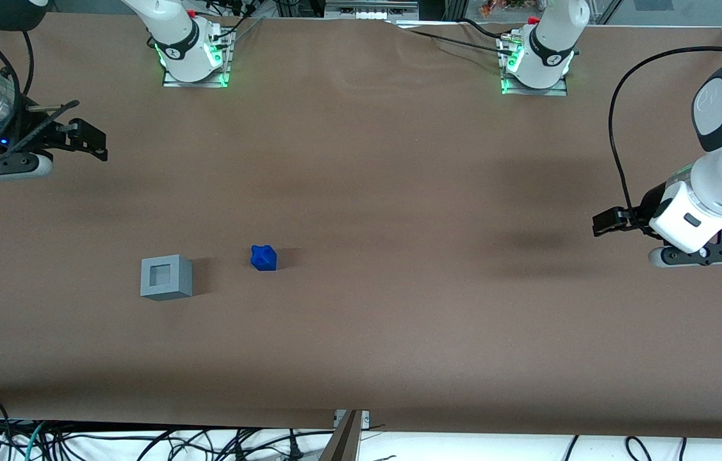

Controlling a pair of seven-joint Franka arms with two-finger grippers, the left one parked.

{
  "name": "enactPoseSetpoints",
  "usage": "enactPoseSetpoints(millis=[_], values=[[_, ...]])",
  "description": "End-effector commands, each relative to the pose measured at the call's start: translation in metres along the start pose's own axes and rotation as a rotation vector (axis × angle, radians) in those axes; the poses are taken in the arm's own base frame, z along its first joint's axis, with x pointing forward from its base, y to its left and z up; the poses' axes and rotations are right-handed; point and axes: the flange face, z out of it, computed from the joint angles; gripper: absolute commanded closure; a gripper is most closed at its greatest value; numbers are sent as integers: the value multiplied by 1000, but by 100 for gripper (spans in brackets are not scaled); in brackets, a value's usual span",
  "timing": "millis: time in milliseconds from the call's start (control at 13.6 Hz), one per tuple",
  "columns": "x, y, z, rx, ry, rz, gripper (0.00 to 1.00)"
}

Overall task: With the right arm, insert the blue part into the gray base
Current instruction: 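Move the open right gripper over the blue block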

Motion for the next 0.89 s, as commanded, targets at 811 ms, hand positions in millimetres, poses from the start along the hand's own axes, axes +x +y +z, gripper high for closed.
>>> enactPoseSetpoints(millis=[811], values=[[89,-189,262,77,108,179,1]])
